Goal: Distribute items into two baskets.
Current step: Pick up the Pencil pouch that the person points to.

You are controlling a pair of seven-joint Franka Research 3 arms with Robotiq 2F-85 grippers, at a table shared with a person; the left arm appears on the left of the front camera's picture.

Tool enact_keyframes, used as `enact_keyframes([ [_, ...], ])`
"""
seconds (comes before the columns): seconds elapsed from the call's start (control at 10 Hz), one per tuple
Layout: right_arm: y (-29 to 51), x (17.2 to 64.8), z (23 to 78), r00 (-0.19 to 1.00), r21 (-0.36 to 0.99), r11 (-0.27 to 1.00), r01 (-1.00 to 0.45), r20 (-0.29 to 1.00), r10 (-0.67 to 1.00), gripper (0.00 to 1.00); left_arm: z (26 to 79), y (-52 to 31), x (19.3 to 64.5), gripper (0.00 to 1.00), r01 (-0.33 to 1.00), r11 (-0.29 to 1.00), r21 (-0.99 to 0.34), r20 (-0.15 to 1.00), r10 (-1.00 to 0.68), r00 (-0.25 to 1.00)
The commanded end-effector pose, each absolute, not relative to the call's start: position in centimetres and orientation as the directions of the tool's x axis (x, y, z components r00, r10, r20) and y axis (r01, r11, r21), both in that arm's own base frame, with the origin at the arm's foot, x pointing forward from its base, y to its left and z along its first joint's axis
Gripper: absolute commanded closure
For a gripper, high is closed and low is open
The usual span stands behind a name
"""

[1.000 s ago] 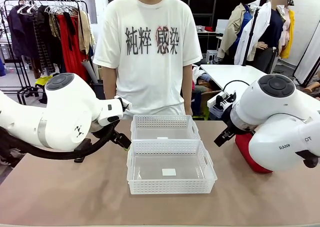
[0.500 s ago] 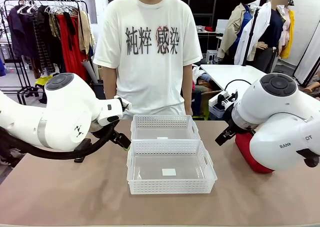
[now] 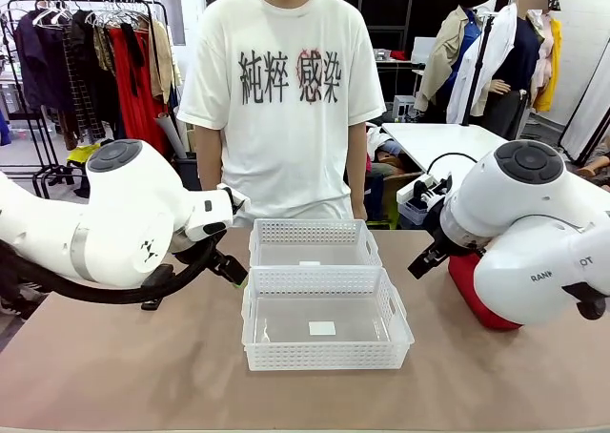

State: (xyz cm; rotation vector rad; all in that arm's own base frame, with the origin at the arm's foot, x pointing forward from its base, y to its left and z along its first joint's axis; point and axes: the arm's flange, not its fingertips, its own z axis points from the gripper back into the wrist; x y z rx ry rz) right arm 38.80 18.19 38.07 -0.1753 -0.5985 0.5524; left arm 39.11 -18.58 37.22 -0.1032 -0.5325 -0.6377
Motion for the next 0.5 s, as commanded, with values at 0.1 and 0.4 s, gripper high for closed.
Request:
enact_keyframes([
  [0.1, 18.1, 41.0, 41.1, 0.732, -0.101, 0.864, -0.493, 0.490, 0.474, 0.00, 39.4, -18.1, 40.6, 0.00, 0.619, 0.783, 0.052, 0.373, -0.591, 0.716],
  [0.4, 18.3, 41.9, 43.4, 0.797, 0.109, 0.866, -0.488, 0.460, 0.391, 0.00, 42.2, -16.7, 41.4, 0.00, 0.616, 0.778, -0.121, 0.285, -0.568, 0.772],
])
